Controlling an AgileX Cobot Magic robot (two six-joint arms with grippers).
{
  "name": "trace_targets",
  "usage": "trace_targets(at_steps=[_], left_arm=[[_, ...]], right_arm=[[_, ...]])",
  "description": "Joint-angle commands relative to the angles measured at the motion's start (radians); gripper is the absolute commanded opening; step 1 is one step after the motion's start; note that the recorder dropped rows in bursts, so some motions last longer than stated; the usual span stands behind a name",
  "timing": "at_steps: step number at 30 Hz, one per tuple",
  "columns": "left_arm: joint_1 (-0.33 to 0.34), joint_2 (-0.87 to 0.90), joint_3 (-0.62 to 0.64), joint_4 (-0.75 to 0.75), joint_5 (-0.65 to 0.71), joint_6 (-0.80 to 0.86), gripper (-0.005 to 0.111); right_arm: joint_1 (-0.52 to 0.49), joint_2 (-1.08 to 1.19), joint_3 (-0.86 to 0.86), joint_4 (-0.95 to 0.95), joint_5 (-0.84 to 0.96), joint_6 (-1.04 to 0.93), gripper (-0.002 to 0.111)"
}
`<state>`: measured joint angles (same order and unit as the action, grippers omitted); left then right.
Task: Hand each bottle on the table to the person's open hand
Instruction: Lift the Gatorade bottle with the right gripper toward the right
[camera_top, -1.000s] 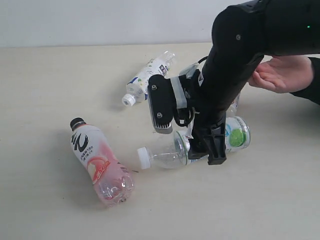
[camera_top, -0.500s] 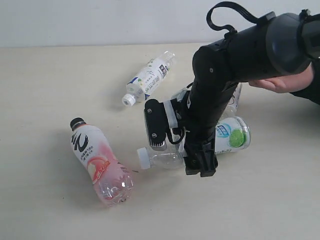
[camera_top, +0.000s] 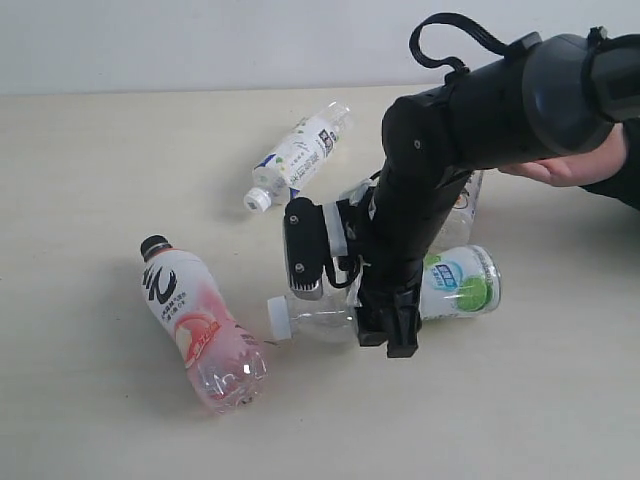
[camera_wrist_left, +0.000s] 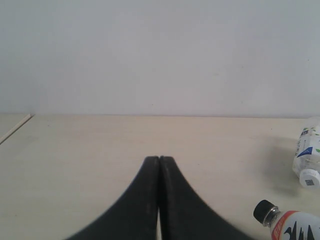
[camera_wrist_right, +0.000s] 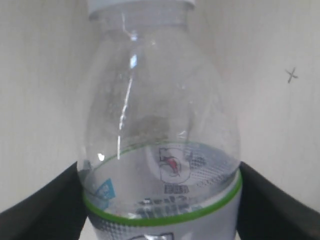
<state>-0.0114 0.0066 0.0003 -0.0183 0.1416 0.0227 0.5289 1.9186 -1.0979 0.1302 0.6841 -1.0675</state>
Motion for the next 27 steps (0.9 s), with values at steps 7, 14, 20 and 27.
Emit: trace_targets(at_steps=[7, 14, 20, 27], left_arm=[[0.001, -0.007, 0.000, 0.001, -0.002, -0.002, 0.000], [0.001, -0.007, 0.000, 0.001, -0.002, -0.002, 0.000], [0.001, -0.007, 0.000, 0.001, -0.002, -0.002, 0.000], [0.001, -0.007, 0.000, 0.001, -0.002, -0.002, 0.000]], right_arm=[[0.006, -0.221, -0.006, 0.025, 0.131, 0.289, 0.000], [0.006, -0.375, -0.006, 0.027, 0.202, 0.613, 0.000], [0.006, -0.487, -0.006, -0.079, 0.229, 0.900, 0.000], [-0.078, -0.488, -0.092, -0.462, 0.402, 1.284, 0.000]])
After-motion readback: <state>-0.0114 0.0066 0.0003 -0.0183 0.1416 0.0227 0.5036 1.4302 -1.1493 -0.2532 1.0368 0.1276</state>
